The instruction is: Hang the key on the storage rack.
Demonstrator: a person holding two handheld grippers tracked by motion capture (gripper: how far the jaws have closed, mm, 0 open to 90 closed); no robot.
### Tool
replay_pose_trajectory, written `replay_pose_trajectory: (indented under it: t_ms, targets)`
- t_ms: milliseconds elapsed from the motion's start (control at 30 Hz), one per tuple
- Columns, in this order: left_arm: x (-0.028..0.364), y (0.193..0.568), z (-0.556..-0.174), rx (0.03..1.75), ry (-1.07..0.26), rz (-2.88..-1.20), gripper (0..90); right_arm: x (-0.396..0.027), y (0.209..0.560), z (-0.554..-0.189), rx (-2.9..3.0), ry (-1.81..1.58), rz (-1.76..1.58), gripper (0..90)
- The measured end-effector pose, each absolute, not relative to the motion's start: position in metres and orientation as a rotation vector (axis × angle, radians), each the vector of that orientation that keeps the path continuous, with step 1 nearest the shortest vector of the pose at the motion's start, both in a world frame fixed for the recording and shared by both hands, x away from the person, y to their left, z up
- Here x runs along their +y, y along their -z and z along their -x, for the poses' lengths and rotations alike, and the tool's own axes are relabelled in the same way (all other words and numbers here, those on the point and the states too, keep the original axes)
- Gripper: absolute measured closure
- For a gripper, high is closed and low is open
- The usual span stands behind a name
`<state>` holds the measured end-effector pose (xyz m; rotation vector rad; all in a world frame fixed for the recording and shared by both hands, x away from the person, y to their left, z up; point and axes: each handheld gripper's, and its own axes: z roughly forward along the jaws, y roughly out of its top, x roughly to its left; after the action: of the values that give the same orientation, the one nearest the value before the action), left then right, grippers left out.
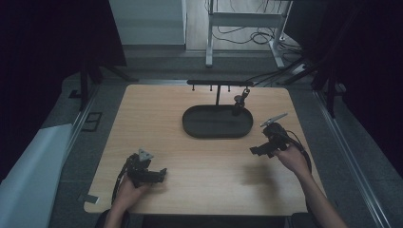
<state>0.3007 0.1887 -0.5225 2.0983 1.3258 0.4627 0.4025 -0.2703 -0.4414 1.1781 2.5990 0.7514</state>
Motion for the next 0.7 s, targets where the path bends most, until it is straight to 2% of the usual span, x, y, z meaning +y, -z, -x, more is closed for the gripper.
replay_pose_trajectory:
  t_ms: [700]
  targets:
    - [0.189, 0.523, -0.301, 1.326, -0.463, -2.096, 0.0, -0.294, 0.487, -0.358, 2.545, -0.845, -1.263, 0.6]
